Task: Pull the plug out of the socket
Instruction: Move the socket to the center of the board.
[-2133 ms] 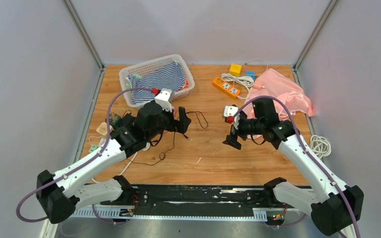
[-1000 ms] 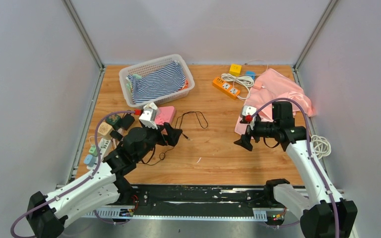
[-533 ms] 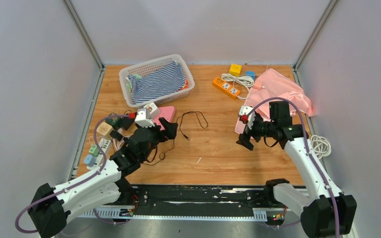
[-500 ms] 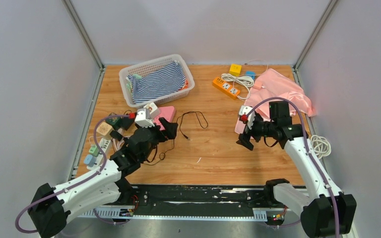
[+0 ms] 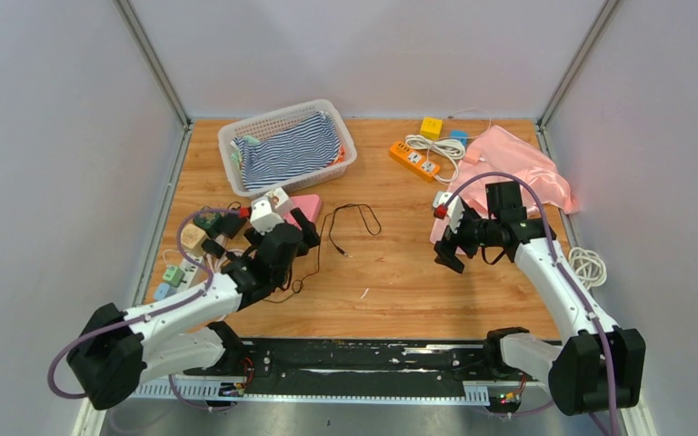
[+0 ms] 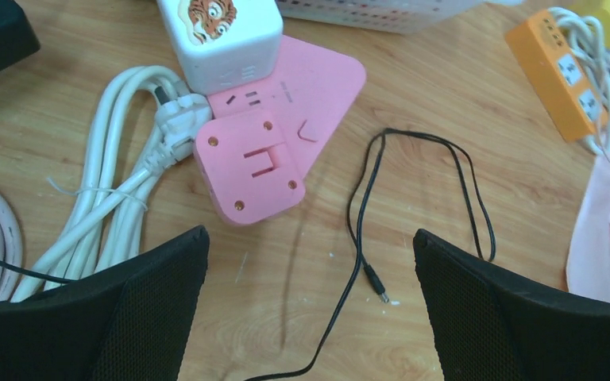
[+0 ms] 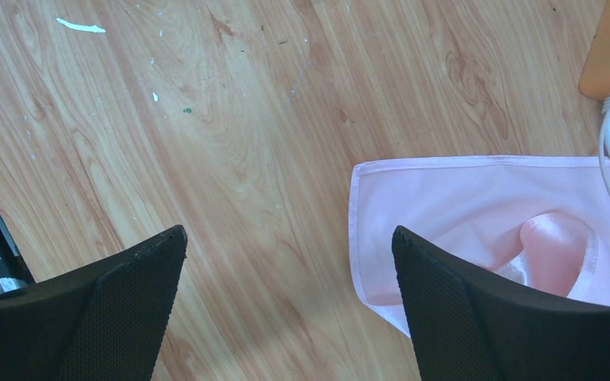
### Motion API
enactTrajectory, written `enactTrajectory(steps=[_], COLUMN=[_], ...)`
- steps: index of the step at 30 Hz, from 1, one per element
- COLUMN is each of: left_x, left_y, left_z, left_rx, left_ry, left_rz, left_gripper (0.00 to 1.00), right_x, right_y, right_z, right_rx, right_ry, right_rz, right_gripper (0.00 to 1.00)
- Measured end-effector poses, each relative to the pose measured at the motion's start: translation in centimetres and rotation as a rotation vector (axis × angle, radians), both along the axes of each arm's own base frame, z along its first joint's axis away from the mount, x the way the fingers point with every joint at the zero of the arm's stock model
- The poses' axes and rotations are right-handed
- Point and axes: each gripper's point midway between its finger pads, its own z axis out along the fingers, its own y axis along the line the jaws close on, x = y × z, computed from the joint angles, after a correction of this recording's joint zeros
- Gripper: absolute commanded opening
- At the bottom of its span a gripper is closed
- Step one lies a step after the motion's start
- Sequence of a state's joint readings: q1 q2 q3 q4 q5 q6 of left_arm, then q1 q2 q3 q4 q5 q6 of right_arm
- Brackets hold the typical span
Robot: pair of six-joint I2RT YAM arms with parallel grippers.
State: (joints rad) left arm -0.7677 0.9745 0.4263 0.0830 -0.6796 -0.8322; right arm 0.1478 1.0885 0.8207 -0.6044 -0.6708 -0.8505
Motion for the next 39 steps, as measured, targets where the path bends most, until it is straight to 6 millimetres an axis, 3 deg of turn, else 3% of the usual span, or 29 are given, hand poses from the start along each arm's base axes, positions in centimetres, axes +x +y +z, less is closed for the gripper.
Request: enactTrajectory(steps=[7, 10, 15, 20, 29, 35, 39], left_x=[3.3, 3.9, 4.4, 4.6, 5.0, 5.0, 5.1], left_y=[0.4, 1.4, 2.7, 2.7, 4.3, 3.7, 3.6], left_z=[0.7, -0.5, -2.3, -2.8, -5.0, -5.6, -5.9], left_rx=[-0.005, -0.006, 0.003, -0.024, -0.152, -0.207, -0.236], left_ry=[0.108, 0.144, 0.21, 0.233, 0.294, 0.313, 0.313], left_rz=[0.163, 0.2, 0.238, 0.245, 0.302, 0.282, 0.282], left_gripper=[0.99, 0.98, 0.96, 0.95, 0.88, 0.78, 0.77], right_x=[0.2, 0.2, 0.3, 0.4, 0.4, 0.3, 0.2], right_y=[-0.2, -0.3, -0.4, -0.5, -0.6, -0.4, -0.3], right_z=[-0.3, -0.3, -0.4, -0.5, -0.5, -0.5, -0.5], right_rx=[-0.015, -0.018, -0.026, -0.032, -0.038, -0.038, -0.038], right_ry=[0.007, 0.007, 0.004, 0.003, 0.002, 0.002, 0.001], right_rz=[-0.009, -0.011, -0.014, -0.018, -0.021, -0.011, -0.006], right_gripper=[1.0, 1.0, 1.0, 1.0, 1.0, 1.0, 1.0])
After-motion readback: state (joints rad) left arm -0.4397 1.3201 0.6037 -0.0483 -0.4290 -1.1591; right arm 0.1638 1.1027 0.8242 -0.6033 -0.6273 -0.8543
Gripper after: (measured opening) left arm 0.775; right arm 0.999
